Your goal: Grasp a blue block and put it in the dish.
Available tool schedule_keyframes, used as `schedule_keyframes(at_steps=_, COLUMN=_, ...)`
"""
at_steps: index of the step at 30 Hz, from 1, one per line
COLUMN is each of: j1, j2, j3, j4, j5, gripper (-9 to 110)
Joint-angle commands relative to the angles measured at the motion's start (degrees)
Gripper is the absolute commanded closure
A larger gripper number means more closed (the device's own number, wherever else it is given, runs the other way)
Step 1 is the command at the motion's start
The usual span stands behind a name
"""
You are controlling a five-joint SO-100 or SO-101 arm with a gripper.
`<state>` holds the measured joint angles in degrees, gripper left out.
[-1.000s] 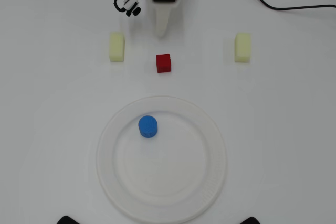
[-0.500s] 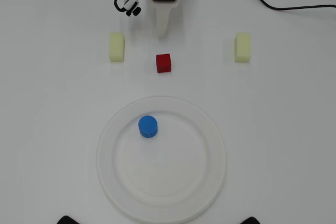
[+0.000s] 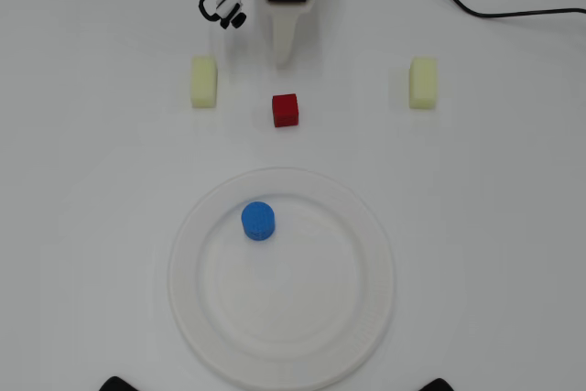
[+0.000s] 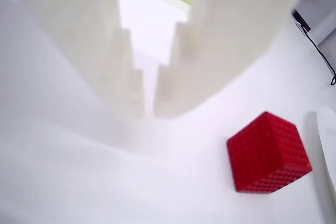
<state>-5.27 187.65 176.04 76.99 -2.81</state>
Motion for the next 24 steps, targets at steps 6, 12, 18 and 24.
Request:
schedule_keyframes(at_steps=6, j1=1.23, j2=9.93, j3=5.45, j4=1.41, j5=1.14, gripper=101)
schedule_keyframes(at_steps=12, j1=1.23, j2=9.93, j3=5.45, j4=1.41, j5=0.88, gripper=101)
schedule_keyframes(at_steps=18, j1=1.23, j2=9.93, j3=5.45, j4=1.41, j5=0.88, gripper=101)
schedule_keyframes(at_steps=24, j1=1.23, j2=9.93, j3=5.45, j4=1.41, j5=0.88, gripper=101)
